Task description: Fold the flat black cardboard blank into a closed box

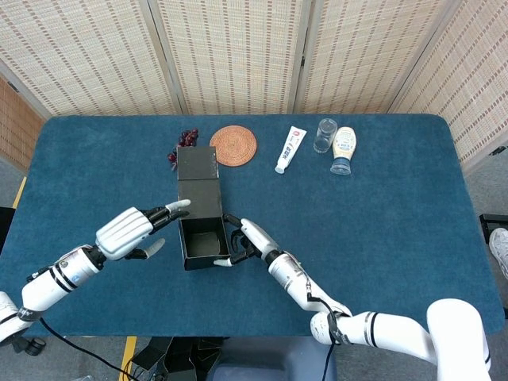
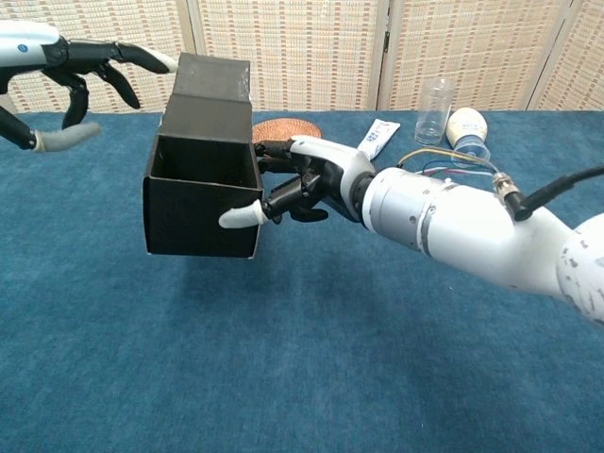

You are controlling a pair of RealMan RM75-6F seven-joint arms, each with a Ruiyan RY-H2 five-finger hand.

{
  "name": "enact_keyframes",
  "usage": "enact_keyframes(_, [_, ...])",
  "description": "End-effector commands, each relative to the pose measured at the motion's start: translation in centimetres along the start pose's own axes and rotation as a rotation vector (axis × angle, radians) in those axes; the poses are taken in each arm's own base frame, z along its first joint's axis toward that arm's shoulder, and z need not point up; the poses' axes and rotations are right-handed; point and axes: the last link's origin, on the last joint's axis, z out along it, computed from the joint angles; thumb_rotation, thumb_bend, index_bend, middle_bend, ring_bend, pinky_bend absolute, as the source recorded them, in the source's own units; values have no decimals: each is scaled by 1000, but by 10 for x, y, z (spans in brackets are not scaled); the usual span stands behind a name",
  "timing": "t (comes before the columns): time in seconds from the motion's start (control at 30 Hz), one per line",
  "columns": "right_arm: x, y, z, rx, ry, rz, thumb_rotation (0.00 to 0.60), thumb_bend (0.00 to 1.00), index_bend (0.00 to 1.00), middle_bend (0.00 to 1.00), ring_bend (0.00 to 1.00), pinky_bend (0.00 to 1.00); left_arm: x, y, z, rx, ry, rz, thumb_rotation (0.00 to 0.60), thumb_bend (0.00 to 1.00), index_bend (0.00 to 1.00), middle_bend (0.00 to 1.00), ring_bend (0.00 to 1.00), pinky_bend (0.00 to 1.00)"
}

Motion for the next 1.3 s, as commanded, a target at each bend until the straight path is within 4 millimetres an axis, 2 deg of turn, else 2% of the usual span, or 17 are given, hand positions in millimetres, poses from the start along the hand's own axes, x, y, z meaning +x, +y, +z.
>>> enact_keyframes(0.03, [-8,7,3,-13,13,-33,600,400,289,391,694,980,5,-10,-7,58,62,-78,600,519,56,33,207,560])
enact_keyframes(0.23, [-21,17,10,-37,43,-83,600,385,202,318,694,980,5,-22,-26,122,124,-194,600,519,47,29,200,558])
enact_keyframes(0.4, [-34,25,11,-61,53,-115,600,322,112,234,675,978,0,-25,-41,146,133,-221,600,519,43,24,190,532])
enact_keyframes(0.63, [-40,36,3,-96,59,-150,600,261,10,136,623,956,-12,-27,-50,174,124,-297,600,518,42,23,182,507])
enact_keyframes(0.77, [-41,41,-4,-112,46,-165,600,193,0,77,594,928,-18,-28,-53,181,115,-348,600,506,37,22,178,496])
enact_keyframes(0.9, [-39,42,-15,-127,30,-167,600,112,0,2,548,881,-24,-29,-56,198,101,-398,600,440,24,19,172,477])
enact_keyframes(1.1, [-33,39,-32,-149,10,-142,600,71,0,0,510,864,-34,-33,-60,272,61,-463,600,322,0,9,187,478])
enact_keyframes(1.17, [-29,36,-37,-146,18,-138,600,69,0,0,508,861,-37,-33,-62,294,52,-479,600,282,0,1,209,478])
enact_keyframes(1.3, [-11,29,-53,-135,40,-147,600,67,0,0,504,859,-43,-33,-66,337,51,-508,600,234,0,0,316,507])
